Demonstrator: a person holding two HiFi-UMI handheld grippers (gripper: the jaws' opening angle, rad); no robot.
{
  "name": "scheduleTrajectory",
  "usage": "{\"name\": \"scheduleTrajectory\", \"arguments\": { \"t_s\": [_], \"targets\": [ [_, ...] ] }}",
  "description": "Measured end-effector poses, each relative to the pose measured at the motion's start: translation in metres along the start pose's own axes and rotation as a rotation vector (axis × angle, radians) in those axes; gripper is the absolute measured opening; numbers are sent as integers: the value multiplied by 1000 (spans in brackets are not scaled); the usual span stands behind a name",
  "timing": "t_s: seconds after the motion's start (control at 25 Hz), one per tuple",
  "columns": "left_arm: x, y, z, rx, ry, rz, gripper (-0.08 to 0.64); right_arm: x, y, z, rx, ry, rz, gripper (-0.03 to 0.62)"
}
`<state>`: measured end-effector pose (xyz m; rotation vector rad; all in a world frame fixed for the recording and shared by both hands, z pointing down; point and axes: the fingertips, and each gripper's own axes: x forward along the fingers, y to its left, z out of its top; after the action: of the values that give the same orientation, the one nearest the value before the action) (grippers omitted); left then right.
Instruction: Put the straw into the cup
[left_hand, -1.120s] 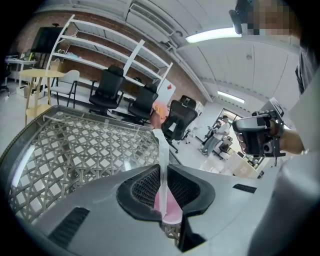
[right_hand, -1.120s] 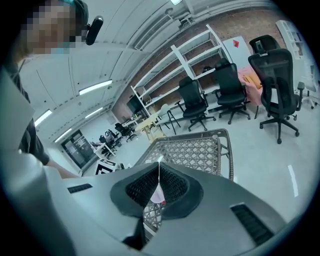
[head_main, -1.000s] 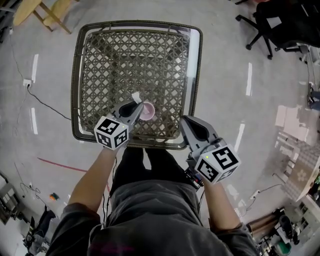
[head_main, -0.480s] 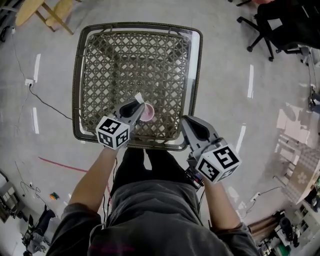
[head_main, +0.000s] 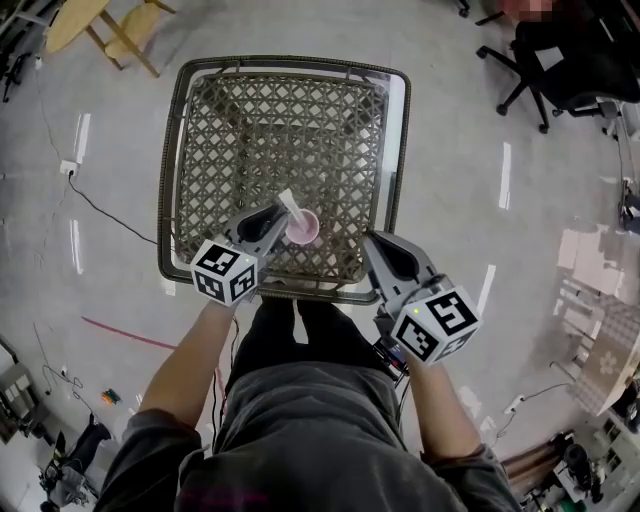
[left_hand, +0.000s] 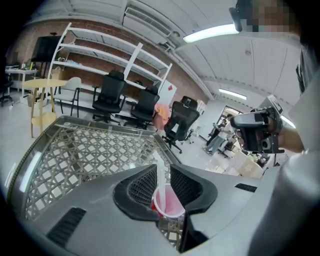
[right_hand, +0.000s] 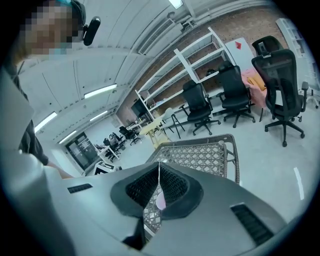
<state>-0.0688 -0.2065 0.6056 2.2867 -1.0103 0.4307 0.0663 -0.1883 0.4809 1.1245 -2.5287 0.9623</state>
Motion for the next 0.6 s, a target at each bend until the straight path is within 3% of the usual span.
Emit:
{"name": "scheduleTrajectory", "arguments": {
  "t_s": [0.6],
  "targets": [
    [-68, -24, 69, 68, -153, -45, 80, -12, 38, 22, -43, -99, -33, 15]
  ]
}}
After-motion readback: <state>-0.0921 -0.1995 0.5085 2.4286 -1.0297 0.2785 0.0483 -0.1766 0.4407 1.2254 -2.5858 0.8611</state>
